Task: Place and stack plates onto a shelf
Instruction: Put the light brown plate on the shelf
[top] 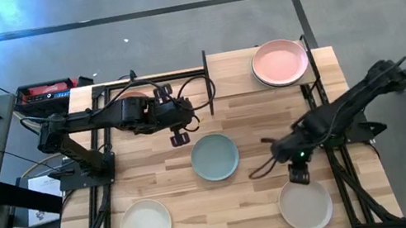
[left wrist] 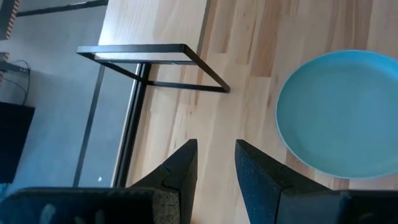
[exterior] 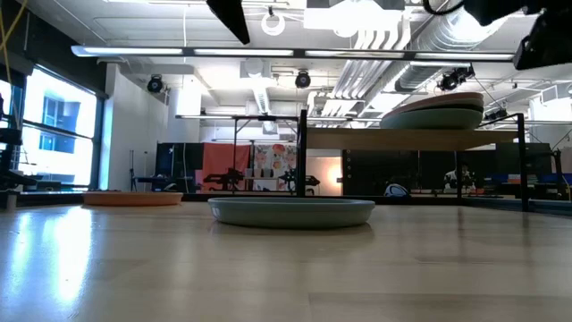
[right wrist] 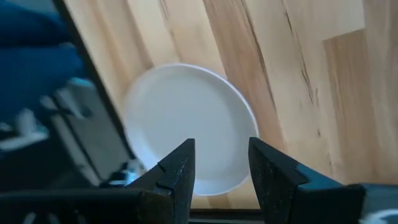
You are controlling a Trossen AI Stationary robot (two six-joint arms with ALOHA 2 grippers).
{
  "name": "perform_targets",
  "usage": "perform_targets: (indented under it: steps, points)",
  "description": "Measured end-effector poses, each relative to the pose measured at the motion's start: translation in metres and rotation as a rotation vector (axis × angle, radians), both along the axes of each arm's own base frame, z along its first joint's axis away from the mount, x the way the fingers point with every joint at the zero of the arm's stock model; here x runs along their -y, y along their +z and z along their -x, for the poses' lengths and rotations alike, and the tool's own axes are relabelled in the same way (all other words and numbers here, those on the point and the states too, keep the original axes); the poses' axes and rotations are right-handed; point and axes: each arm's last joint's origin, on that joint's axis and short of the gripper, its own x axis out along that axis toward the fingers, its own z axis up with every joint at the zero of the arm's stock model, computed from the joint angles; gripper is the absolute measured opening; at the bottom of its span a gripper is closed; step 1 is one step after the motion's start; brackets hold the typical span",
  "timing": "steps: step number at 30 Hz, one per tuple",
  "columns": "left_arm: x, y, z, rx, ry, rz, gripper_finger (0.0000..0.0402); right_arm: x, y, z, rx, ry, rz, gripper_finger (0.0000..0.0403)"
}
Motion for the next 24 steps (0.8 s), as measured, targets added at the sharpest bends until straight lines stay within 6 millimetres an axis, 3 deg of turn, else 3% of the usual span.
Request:
perform_targets:
  steps: [8, 13, 24]
  points:
    - [0.003, 0.0, 0.0, 0.014, 0.01, 0.017, 0.0097, -0.025, -0.041, -0.02, -0.003, 0.253, 0.18, 0.013]
    - [0.005, 0.0, 0.0, 0.013, 0.003, 0.023, 0.0097, -0.037, -0.063, -0.033, -0.003, 0.292, 0.198, 0.013]
    - [0.005, 0.0, 0.0, 0.014, 0.003, 0.026, 0.0097, -0.051, -0.089, -0.044, 0.009, 0.389, 0.197, 0.013]
